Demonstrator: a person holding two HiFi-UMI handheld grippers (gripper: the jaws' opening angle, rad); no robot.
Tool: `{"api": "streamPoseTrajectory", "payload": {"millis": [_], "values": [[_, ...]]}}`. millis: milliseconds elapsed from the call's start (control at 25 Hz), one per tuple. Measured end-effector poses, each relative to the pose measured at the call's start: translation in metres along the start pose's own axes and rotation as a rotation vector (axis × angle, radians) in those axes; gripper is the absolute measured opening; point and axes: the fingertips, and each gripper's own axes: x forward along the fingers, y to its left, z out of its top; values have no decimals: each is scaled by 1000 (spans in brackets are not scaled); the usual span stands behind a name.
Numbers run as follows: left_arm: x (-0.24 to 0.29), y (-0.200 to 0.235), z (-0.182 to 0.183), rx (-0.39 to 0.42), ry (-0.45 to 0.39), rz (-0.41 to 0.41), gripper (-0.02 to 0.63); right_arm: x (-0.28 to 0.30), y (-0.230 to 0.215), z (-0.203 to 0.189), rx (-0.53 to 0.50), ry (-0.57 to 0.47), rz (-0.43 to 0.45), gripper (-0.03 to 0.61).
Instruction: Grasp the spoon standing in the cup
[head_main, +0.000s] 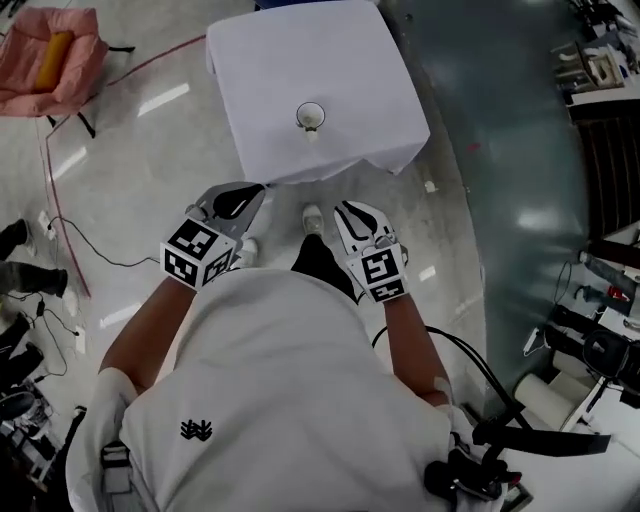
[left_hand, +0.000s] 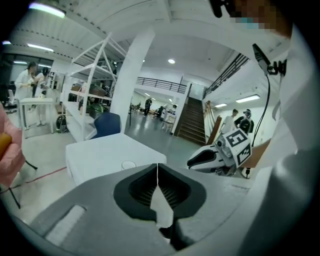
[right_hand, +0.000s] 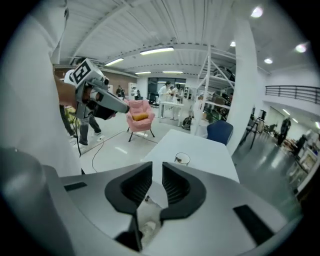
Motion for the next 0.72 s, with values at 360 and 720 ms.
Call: {"api": "streamPoseTrajectory", "payload": {"millis": [360, 720], "values": [[133, 17, 98, -71, -72, 189, 14, 105, -176, -10, -278, -10, 230, 141], [93, 70, 63, -191, -81, 451, 14, 255, -157, -31, -510, 21, 387, 169]]}}
